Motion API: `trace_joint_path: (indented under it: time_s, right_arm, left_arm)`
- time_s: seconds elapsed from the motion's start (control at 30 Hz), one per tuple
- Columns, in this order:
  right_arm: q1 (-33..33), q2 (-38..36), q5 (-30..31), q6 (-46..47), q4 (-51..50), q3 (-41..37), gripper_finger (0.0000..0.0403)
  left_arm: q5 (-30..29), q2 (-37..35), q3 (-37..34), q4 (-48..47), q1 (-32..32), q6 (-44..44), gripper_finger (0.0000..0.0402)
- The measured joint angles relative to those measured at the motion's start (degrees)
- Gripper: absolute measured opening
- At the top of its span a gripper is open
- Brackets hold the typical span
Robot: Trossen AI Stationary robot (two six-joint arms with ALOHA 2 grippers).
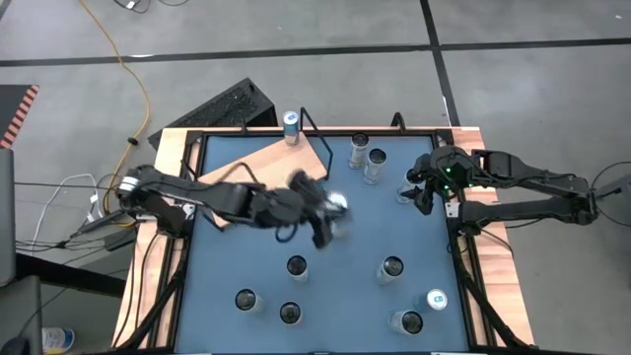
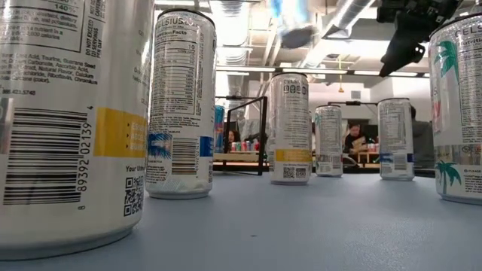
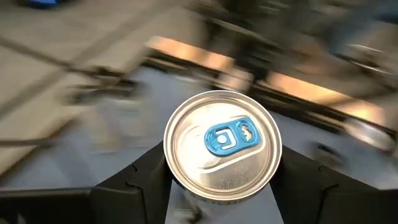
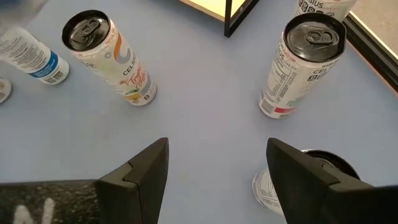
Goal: Place canned beverage on shelf
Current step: Put the left blue soda can on the shelf aligned with the other blue soda can
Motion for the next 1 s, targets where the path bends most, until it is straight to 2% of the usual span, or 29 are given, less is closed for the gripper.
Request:
trace_joint_path:
  time_s: [0.17,0.27,0.37,0.53,0.7,0.87,1.0]
  right_arm:
    - [-0.11,0.0,0.72,-0.01,0.15,0.0,0.0255]
    - [-0.11,0.02,2.78,0.0,0.22,0.0,0.0255]
    - [-0.11,0.08,4.33,1.07,0.43,0.0,0.0255]
    - [-0.11,0.6,5.33,1.88,1.01,0.0,0.0255]
    - [-0.09,1.62,5.35,1.66,1.05,-0.02,0.0255]
    - [0.02,2.72,5.4,1.6,1.16,-0.01,0.0255]
    - [0.07,3.14,5.4,1.58,1.05,0.0,0.0255]
  left_arm:
    - [-16.37,-4.64,0.11,-10.71,4.92,-8.1,0.0204]
    - [-27.53,-5.75,0.11,-22.54,8.9,-21.45,0.0204]
    - [-32.92,-5.81,0.09,-31.59,12.02,-37.56,0.0204]
    - [-32.69,-2.24,0.02,-34.43,14.77,-46.73,0.0204]
    - [-33.66,2.54,0.02,-34.7,14.91,-56.61,0.0204]
    - [-29.61,7.97,0.0,-36.35,15.03,-66.54,0.0204]
    - [-28.06,10.71,0.0,-36.38,15.74,-70.14,0.0204]
